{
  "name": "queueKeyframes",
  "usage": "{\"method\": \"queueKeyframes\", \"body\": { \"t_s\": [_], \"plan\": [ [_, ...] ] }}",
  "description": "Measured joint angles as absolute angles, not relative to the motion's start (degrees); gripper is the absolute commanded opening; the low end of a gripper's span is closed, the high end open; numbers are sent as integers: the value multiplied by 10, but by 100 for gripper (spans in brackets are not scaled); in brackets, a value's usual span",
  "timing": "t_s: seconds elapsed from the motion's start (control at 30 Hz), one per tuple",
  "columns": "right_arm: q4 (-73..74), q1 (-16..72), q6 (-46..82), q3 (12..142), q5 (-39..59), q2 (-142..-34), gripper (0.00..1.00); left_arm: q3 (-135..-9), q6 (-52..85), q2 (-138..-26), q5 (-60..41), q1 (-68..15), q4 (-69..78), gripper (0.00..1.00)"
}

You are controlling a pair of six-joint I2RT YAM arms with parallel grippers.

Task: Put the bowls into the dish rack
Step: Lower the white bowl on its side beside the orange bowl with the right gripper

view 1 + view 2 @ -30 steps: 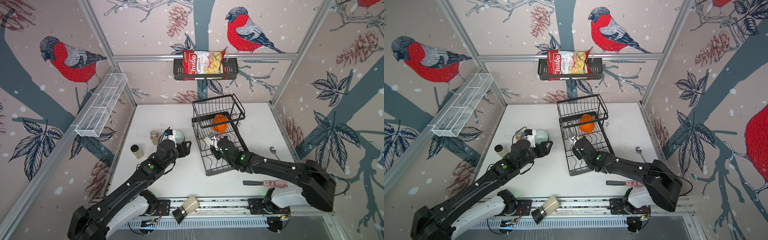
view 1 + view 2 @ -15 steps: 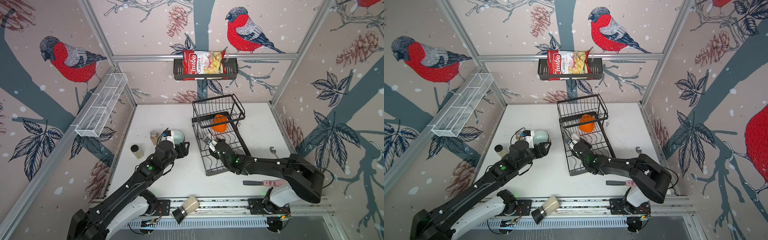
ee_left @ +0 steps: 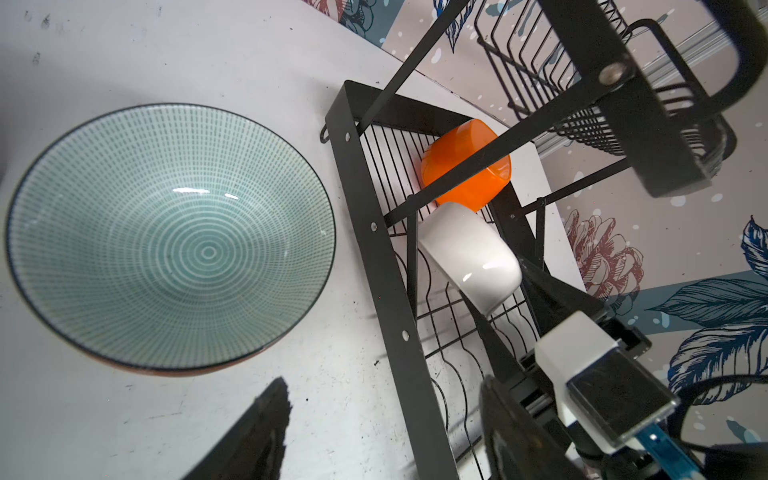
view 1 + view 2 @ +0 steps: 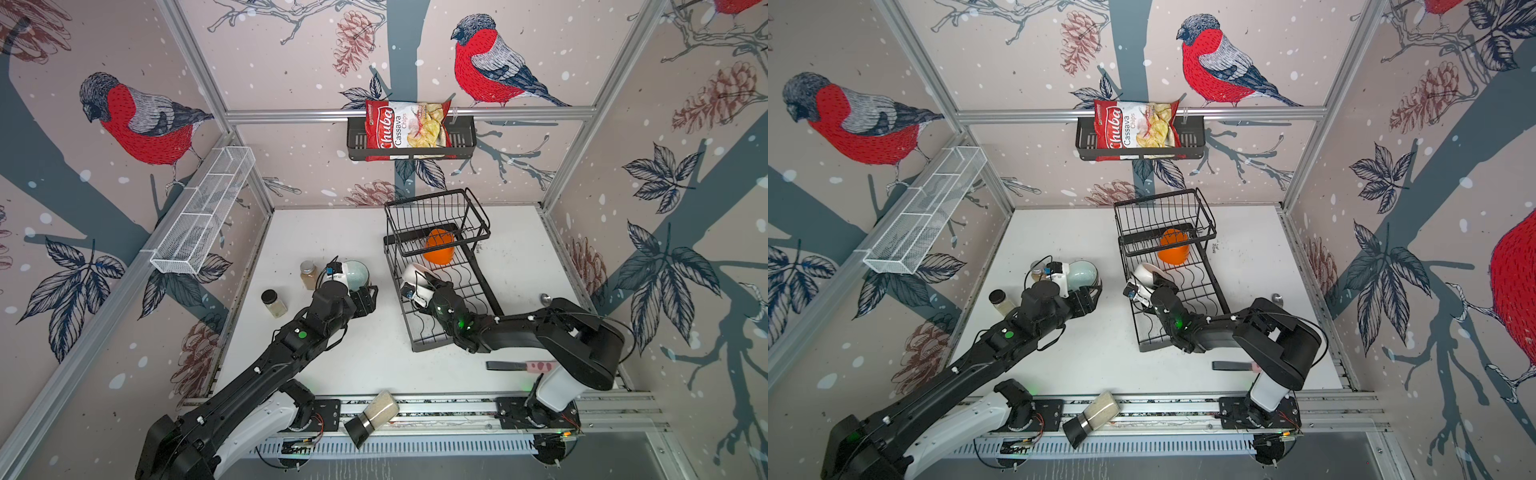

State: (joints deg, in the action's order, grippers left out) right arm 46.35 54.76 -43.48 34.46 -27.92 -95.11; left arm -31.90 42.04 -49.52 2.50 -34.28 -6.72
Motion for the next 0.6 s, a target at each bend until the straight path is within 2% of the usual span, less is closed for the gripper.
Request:
{"method": "queueKeyframes", "body": {
  "t_s": [0.6],
  "plan": [
    [595, 503, -526, 378, -237, -1051, 48, -313, 430, -481, 31, -342, -71, 72]
  ]
}}
